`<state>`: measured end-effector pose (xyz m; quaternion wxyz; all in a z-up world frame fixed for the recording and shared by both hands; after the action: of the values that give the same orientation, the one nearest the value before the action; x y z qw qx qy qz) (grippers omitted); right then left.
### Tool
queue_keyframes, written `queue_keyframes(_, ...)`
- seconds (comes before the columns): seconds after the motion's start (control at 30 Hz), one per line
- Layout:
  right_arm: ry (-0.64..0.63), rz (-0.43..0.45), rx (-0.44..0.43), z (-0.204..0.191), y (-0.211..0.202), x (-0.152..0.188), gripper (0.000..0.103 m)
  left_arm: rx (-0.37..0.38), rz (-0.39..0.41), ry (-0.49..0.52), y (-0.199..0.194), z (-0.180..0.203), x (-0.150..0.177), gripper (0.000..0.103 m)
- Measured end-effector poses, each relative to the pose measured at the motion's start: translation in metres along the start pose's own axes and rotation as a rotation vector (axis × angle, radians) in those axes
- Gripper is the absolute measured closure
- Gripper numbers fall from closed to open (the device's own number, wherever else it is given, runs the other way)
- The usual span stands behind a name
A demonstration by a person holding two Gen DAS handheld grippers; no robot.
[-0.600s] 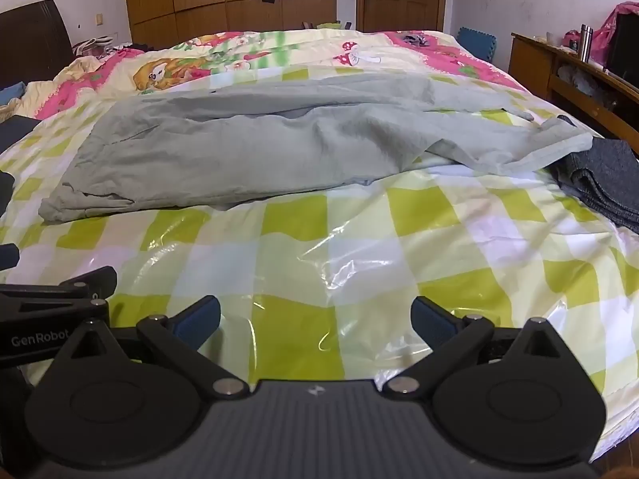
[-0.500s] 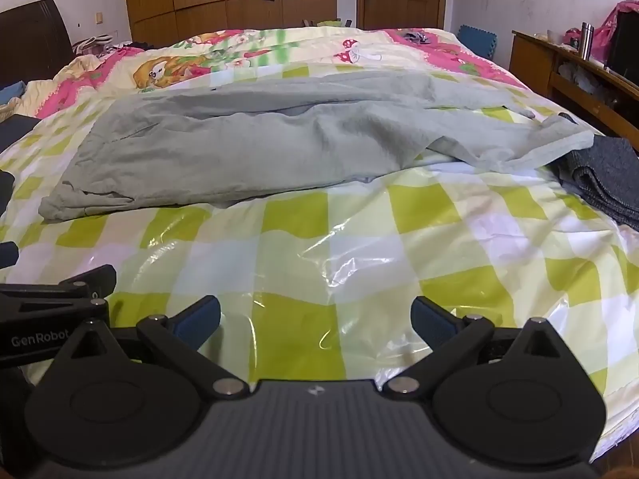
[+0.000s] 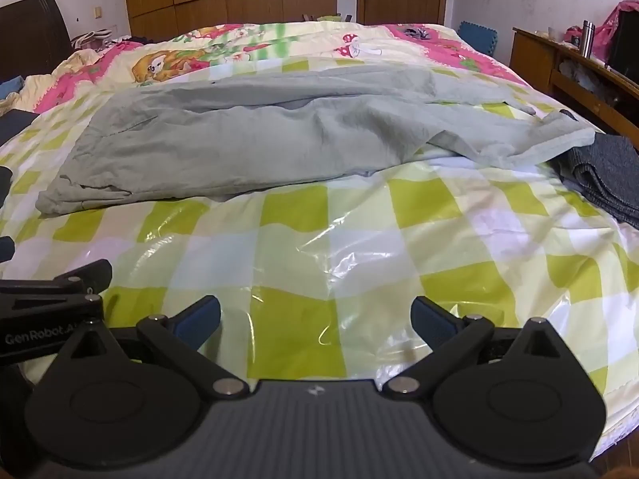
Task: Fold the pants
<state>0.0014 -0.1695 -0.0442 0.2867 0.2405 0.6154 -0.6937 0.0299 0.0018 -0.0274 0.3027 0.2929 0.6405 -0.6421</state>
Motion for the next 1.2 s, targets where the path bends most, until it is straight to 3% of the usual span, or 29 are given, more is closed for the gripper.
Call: queue_keyframes(1.2,0.016,-0.005,0.017,0.0029,0.0010,0.0001,0.002,0.012,-0.017,0.009,0.0031,-0.0004,0.0044,0.000)
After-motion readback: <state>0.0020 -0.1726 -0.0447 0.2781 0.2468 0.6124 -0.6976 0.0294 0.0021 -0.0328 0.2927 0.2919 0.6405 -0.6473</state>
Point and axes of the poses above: each gripper's, at about its wrist camera, not at the fingertips, and y roughly the way its jaws point, z to its right, x to its underside, the point moved 4 cm from there along y, roughly the way its jaws point, and after that the axes turned 11 degrees about -y, right-handed, at the moved point
